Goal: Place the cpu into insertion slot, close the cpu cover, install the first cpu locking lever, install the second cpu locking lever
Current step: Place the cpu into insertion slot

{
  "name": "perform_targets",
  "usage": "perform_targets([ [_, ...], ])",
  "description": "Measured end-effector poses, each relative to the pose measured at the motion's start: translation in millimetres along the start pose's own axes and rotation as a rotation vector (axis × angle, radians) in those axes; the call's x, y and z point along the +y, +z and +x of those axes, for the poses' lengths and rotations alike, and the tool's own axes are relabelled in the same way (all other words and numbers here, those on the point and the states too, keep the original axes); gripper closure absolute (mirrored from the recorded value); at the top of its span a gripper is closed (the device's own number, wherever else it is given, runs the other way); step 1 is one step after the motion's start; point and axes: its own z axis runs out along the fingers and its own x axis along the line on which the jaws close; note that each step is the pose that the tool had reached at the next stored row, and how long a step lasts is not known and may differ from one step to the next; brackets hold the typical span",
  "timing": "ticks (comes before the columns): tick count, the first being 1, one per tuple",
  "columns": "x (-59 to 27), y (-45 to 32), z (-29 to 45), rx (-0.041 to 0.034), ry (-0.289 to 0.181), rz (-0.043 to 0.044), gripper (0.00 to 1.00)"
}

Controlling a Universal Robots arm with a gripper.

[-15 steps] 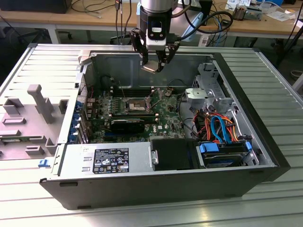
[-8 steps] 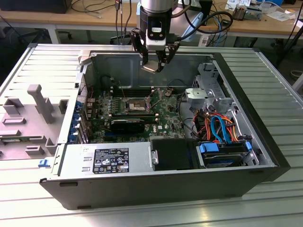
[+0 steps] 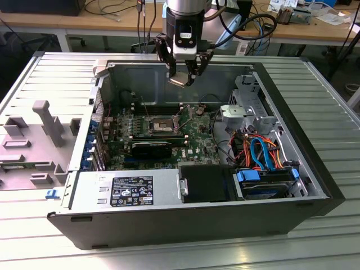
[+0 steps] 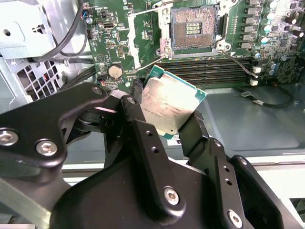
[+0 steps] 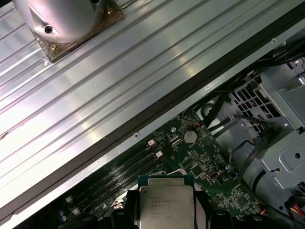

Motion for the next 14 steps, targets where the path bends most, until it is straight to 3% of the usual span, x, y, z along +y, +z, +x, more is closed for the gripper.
perform_targets([
  [14, 0.0, 0.2, 0.0, -0.0012, 0.014, -0.0002, 0.45],
])
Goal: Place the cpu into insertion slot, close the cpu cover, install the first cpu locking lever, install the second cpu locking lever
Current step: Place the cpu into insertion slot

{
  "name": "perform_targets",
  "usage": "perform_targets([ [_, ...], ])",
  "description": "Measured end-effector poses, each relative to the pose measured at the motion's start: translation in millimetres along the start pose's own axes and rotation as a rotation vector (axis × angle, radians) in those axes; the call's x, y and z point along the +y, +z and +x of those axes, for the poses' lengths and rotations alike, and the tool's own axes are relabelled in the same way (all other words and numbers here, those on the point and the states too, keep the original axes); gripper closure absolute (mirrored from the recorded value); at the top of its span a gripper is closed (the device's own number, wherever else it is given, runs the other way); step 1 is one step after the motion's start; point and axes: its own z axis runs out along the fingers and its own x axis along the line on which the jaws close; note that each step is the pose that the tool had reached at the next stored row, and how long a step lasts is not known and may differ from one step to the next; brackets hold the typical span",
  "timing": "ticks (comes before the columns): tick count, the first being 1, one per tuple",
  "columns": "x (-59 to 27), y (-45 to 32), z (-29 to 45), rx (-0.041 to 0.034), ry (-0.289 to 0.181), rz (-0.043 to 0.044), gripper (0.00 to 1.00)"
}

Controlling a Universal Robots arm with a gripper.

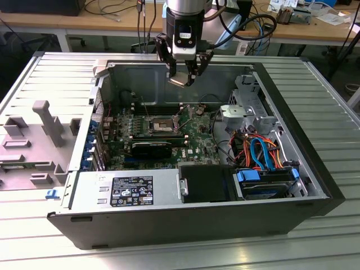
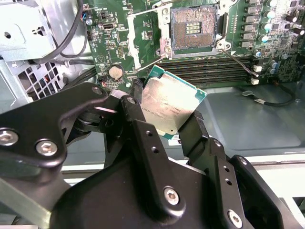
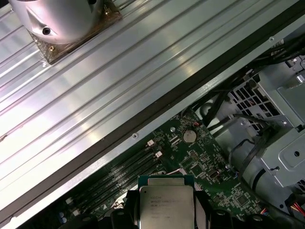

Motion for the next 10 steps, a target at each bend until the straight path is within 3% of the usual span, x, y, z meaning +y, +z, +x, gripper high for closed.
perform_targets([
  [10, 0.0, 0.1, 0.0, -0.0009, 0.010, -0.0002, 0.45],
])
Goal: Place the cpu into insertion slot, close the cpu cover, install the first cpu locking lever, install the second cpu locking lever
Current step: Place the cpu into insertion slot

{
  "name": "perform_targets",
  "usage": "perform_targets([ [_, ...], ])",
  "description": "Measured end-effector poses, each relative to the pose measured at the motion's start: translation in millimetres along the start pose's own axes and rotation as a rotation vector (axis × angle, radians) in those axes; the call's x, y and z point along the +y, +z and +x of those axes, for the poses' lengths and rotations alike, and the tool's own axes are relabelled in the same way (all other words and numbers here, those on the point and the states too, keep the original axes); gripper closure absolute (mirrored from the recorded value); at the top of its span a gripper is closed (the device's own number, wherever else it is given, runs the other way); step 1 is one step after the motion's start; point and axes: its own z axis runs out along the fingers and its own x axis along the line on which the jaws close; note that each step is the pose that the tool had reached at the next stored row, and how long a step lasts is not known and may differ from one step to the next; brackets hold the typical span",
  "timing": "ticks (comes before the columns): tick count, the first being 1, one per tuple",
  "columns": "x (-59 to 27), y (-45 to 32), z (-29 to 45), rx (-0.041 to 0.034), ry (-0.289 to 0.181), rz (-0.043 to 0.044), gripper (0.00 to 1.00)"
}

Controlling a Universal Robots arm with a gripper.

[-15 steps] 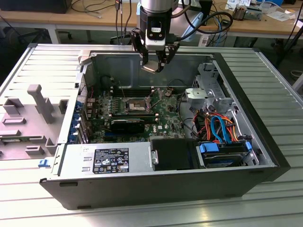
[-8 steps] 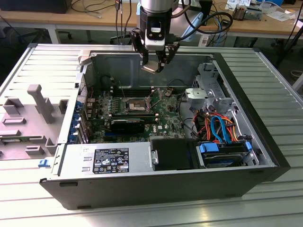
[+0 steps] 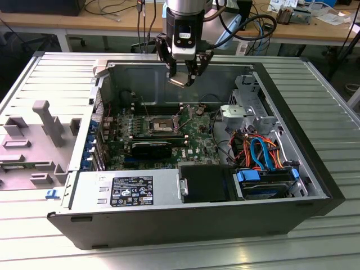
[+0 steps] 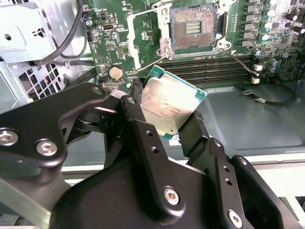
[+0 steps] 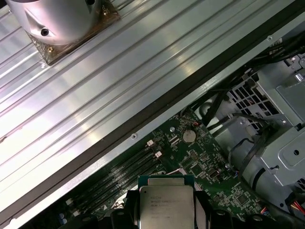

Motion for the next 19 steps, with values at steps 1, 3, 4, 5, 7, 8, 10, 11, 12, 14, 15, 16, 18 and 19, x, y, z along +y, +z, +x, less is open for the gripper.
perform_targets([
  [1, 0.0, 0.0, 0.0, -0.0001, 0.001, 0.0000, 0.45],
  [3, 0.0, 0.0, 0.0, -0.0003, 0.003, -0.0001, 0.45],
  [4, 0.0, 0.1, 0.0, -0.0003, 0.004, -0.0001, 0.45],
  [5, 0.0, 0.1, 0.0, -0.0005, 0.005, -0.0001, 0.45],
  [7, 0.0, 0.1, 0.0, -0.0006, 0.007, -0.0001, 0.45],
  [8, 0.0, 0.1, 0.0, -0.0007, 0.008, -0.0002, 0.45],
  [10, 0.0, 0.2, 0.0, -0.0008, 0.010, -0.0002, 0.45],
  [11, 0.0, 0.1, 0.0, -0.0009, 0.011, -0.0002, 0.45],
  [12, 0.0, 0.2, 0.0, -0.0010, 0.012, -0.0002, 0.45],
  [14, 0.0, 0.2, 0.0, -0.0011, 0.014, -0.0002, 0.45],
  [15, 0.0, 0.2, 0.0, -0.0013, 0.014, -0.0003, 0.45],
  [16, 0.0, 0.2, 0.0, -0.0013, 0.015, -0.0003, 0.45],
  [18, 0.0, 0.2, 0.0, -0.0015, 0.017, -0.0003, 0.45],
  [19, 0.0, 0.3, 0.0, -0.0015, 0.018, -0.0003, 0.45],
])
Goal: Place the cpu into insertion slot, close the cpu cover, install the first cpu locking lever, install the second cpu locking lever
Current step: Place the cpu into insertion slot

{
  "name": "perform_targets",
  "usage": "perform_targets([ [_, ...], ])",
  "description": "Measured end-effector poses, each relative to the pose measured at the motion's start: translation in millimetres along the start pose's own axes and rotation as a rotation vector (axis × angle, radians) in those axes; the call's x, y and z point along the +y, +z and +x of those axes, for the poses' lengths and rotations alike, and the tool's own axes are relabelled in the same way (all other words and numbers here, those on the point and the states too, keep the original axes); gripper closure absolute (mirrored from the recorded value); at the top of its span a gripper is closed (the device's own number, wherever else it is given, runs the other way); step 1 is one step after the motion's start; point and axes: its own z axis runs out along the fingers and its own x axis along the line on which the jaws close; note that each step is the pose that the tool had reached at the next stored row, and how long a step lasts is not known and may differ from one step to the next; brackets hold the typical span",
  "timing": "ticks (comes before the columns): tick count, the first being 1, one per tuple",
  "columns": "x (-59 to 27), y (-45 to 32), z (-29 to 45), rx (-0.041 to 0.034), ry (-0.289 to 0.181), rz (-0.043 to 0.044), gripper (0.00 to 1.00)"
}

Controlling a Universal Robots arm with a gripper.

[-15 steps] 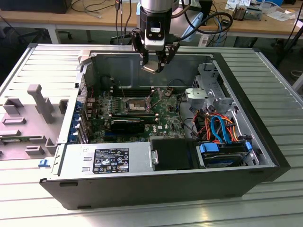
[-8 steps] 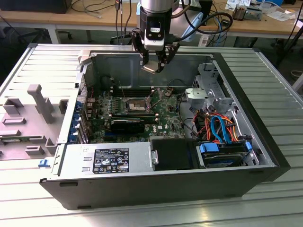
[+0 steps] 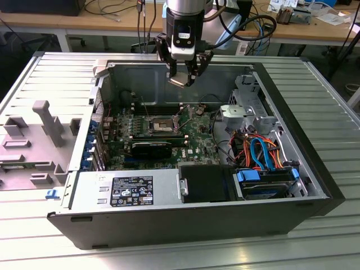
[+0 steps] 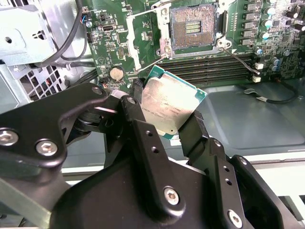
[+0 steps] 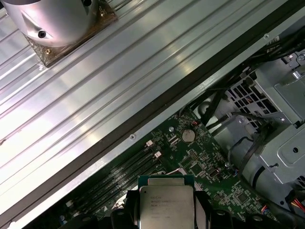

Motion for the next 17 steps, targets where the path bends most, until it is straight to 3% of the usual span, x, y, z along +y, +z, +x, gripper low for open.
perform_targets([
  [17, 0.0, 0.2, 0.0, -0.0016, 0.018, -0.0004, 0.45],
])
